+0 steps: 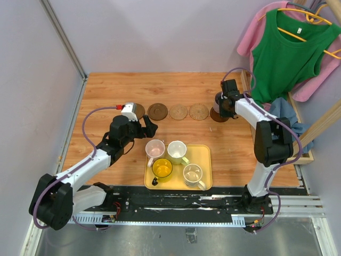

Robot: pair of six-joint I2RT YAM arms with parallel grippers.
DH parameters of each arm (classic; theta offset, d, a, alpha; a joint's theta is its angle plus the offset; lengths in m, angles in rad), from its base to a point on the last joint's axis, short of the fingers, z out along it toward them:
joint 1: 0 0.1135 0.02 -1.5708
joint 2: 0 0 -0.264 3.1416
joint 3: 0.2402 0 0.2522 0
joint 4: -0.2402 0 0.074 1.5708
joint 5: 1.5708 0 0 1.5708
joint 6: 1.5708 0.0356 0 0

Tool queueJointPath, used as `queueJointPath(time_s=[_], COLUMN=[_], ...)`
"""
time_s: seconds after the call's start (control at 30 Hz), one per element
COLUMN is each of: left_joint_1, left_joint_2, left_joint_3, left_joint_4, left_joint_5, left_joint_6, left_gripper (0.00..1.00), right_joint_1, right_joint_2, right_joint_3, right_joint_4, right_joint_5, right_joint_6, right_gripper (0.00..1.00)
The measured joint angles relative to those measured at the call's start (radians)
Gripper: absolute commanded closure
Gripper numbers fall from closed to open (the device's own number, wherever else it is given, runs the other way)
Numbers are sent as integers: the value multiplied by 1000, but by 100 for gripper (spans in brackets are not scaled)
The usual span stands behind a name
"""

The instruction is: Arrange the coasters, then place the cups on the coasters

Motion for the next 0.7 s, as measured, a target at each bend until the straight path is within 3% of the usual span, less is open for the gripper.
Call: queueJointPath(time_s=[0.7], left_joint_1=[0], left_joint_2=[14], left_joint_3=[6], left_joint_4=[0], left_joint_5=[0], left_joint_6=[0], left_gripper=[0], right_joint_1=[-18], right_joint_2=[36], right_joint_3=[0], right_joint_4=[-5], right_joint_5=[-34], right_joint_6=[1], right_gripper=[99])
